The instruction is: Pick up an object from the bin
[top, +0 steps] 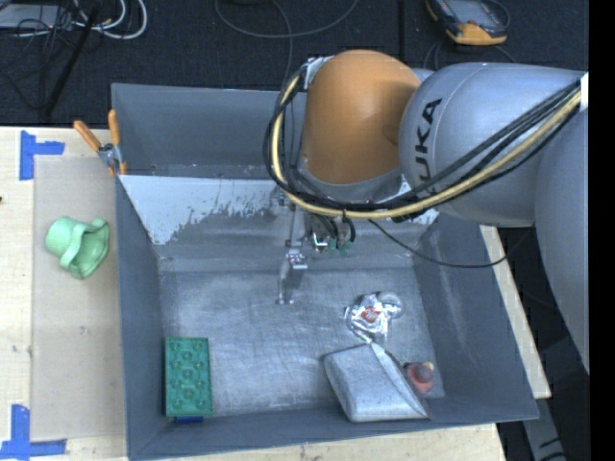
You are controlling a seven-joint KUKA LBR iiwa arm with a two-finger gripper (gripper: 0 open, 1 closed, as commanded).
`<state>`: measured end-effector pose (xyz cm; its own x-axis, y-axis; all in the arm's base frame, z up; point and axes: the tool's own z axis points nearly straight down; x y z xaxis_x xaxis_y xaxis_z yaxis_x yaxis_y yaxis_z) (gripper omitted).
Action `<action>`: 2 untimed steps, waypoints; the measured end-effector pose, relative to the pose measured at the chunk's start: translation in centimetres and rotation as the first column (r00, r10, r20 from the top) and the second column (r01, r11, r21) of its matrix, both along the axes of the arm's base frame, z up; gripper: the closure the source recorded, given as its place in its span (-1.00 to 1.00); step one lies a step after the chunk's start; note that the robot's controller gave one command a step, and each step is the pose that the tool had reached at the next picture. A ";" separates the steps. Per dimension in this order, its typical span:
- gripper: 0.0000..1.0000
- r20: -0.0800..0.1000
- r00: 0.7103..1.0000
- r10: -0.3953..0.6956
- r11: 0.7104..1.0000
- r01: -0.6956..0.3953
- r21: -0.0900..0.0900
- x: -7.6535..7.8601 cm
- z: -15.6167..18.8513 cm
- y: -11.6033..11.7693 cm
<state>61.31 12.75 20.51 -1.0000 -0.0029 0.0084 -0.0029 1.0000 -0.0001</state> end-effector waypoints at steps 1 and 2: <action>-1.00 -0.002 0.999 -0.046 0.999 0.046 -0.004 -4.8 -5.0 -6.7; -1.00 0.002 0.993 -0.119 0.993 0.119 -0.003 -6.2 -8.5 -12.4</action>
Offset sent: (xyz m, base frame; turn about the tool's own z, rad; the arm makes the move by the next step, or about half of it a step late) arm -0.0447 -0.0631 -0.0457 0.0395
